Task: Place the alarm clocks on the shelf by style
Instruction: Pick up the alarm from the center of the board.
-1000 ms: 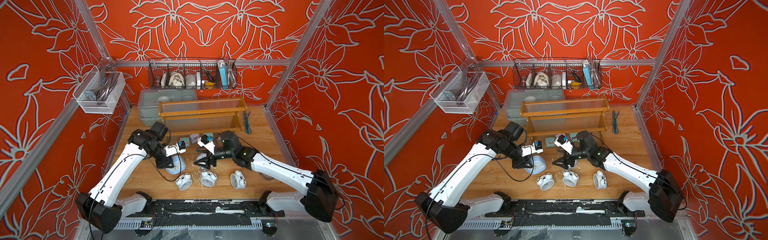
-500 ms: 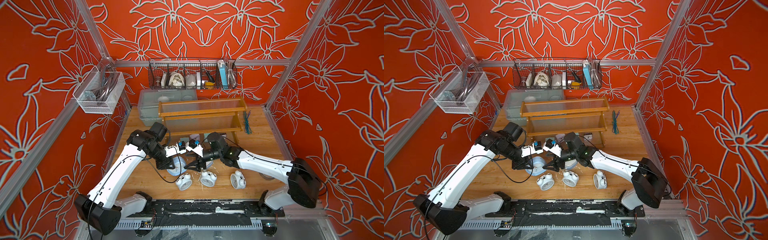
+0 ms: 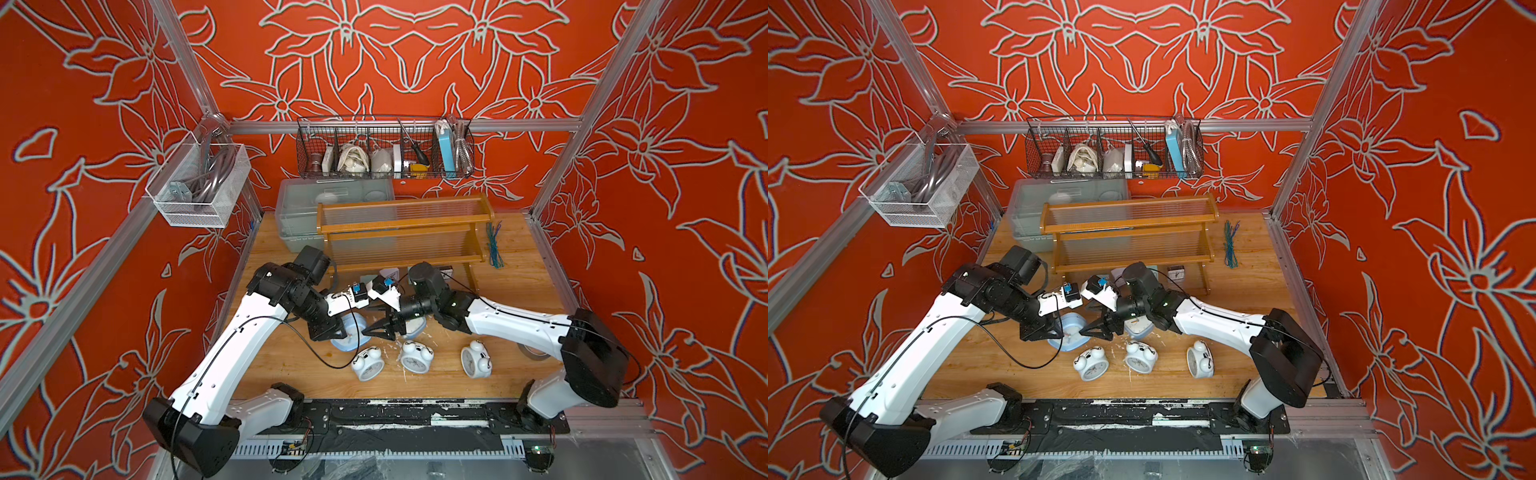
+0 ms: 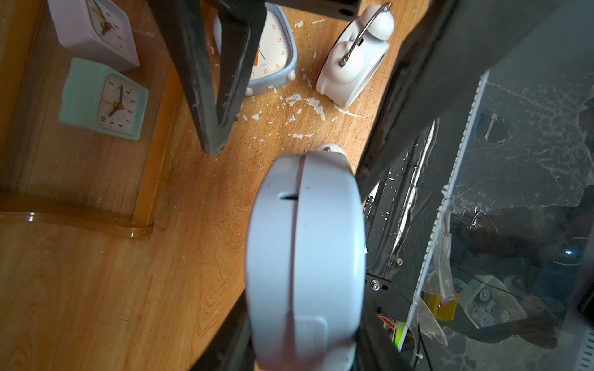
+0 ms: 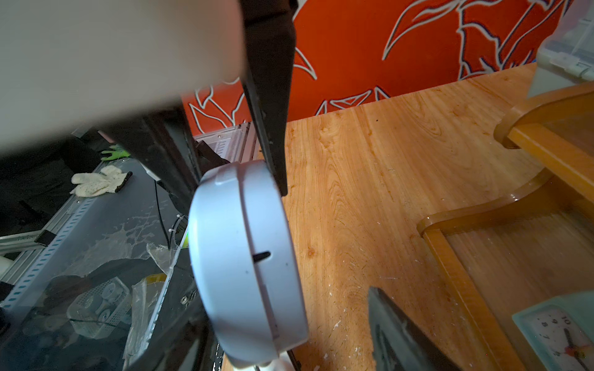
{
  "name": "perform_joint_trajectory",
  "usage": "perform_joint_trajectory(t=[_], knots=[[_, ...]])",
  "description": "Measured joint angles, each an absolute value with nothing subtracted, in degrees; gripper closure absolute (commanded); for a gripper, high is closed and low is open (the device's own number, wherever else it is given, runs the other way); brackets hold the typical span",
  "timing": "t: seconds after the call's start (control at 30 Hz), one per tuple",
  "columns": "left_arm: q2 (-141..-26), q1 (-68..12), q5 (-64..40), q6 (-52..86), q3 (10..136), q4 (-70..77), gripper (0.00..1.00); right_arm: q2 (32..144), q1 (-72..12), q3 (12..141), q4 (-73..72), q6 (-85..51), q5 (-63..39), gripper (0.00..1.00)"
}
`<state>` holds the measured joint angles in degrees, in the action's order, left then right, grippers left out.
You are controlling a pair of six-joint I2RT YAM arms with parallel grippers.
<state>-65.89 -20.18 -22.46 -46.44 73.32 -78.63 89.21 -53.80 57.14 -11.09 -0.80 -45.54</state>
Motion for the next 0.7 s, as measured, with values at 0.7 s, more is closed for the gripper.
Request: perform_joint_trajectory(t=[0.7], knots=[[-65.3, -19.8, -22.1, -45.4, 72.4, -77.8, 0.66, 90.7, -54.0, 57.1, -14.2, -3.7, -45.6, 0.10]])
